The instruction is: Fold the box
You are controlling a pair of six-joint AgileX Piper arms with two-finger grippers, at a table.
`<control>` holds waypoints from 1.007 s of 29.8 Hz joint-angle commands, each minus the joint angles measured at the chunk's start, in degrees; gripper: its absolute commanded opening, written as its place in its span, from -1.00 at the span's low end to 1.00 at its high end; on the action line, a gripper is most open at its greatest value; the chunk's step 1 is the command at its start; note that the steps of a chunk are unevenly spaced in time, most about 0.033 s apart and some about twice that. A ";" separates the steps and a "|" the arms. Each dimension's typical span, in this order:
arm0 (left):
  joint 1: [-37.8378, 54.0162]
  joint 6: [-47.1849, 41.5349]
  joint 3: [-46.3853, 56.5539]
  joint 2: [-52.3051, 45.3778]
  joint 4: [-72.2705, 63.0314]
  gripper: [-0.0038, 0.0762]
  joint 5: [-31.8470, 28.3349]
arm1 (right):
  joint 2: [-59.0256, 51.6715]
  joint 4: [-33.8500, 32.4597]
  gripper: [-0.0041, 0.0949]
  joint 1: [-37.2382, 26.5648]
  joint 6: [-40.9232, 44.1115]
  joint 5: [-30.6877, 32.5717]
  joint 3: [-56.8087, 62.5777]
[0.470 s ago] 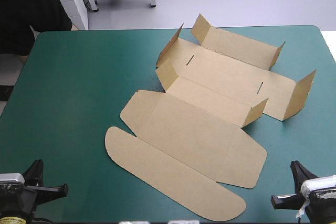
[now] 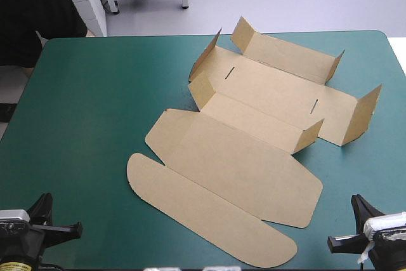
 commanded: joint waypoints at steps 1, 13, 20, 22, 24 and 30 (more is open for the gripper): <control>-0.44 -0.32 -1.54 0.86 0.21 -0.93 -4.23 | -1.22 0.39 -0.95 0.26 -0.25 -4.50 -1.20; -0.44 -0.32 -1.54 0.86 0.21 -0.93 -4.23 | -1.22 0.47 -0.32 0.26 -0.25 -4.50 -1.20; -0.44 -0.32 -1.54 0.86 0.21 -0.93 -4.23 | -1.22 -0.94 0.41 0.26 1.59 -4.61 -1.20; -0.44 -0.32 -1.54 0.86 0.21 -0.93 -4.23 | -1.22 -1.97 0.42 0.26 3.00 -4.61 -1.20; -0.44 -0.32 -1.54 0.86 0.21 -0.93 -4.23 | -1.22 -2.96 0.42 0.26 4.38 -4.61 -1.20; -0.44 -0.32 -1.54 0.86 0.21 -0.93 -4.23 | -1.12 -2.56 0.43 0.26 9.24 -4.19 -1.35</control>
